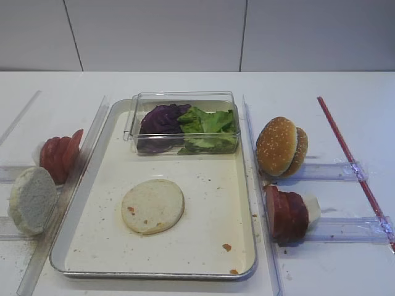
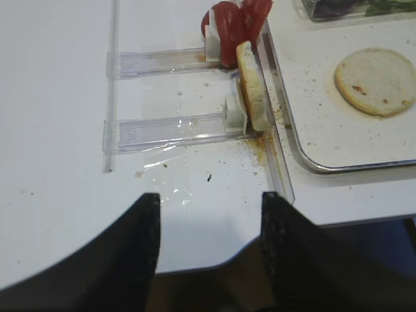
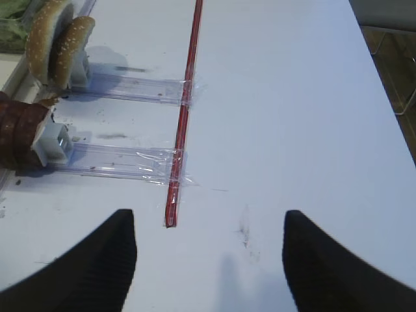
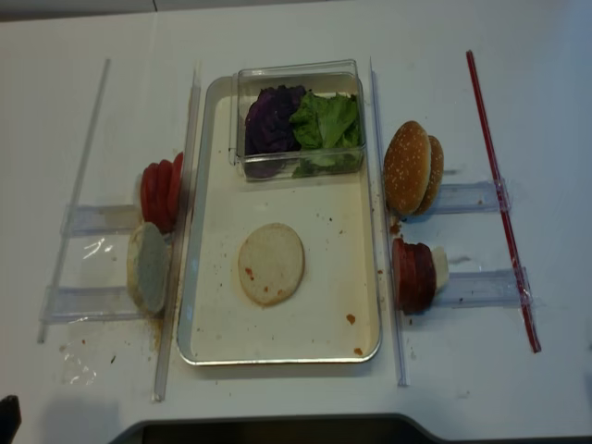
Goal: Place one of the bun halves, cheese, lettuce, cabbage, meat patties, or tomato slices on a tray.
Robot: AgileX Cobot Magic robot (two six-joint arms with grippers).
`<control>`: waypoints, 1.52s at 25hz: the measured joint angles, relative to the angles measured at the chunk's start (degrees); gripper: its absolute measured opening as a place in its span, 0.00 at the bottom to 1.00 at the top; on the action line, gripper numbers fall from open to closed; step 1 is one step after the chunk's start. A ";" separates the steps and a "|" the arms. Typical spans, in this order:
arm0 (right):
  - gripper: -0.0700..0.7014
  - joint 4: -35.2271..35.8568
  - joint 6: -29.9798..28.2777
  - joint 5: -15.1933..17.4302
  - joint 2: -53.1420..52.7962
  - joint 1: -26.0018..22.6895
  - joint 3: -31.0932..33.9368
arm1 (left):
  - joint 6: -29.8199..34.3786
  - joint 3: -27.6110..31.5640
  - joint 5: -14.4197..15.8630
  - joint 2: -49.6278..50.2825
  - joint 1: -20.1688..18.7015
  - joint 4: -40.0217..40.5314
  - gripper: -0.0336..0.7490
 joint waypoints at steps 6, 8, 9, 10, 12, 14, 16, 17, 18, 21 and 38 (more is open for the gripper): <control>0.75 -0.02 0.00 0.00 0.00 0.00 0.00 | 1.38 2.10 0.24 -6.32 0.00 0.02 0.47; 0.75 -0.02 0.00 0.00 0.00 0.00 0.00 | 1.77 3.23 0.36 -6.67 0.00 0.02 0.47; 0.75 -0.02 0.00 0.00 0.00 0.00 0.00 | 1.90 3.88 0.36 -6.67 0.00 0.02 0.47; 0.75 -0.02 0.00 0.00 0.00 0.00 0.00 | 2.02 4.54 0.36 -6.67 0.00 0.02 0.47; 0.75 -0.12 0.00 0.00 0.00 0.00 0.00 | 2.62 4.94 0.47 -6.67 0.00 0.02 0.47; 0.75 -0.12 0.00 0.00 0.00 0.00 0.00 | 2.62 5.43 -0.83 -6.67 0.00 0.02 0.47; 0.75 -0.12 0.00 0.00 0.00 0.00 0.00 | 2.62 6.60 -2.80 -6.81 0.00 -0.08 0.47; 0.75 -0.12 0.00 0.00 0.00 0.00 0.00 | 2.62 7.14 -3.49 -6.80 0.00 -0.17 0.47; 0.75 -0.12 0.00 0.00 0.00 0.00 0.00 | 2.99 7.35 -3.94 -6.80 0.00 -0.31 0.47; 0.75 -0.12 0.00 0.00 0.00 0.00 0.00 | 3.51 7.57 -4.33 -6.80 0.00 -0.73 0.47; 0.75 -0.12 0.00 0.00 0.00 0.00 0.00 | 3.75 7.62 -4.77 -6.80 0.00 -1.26 0.47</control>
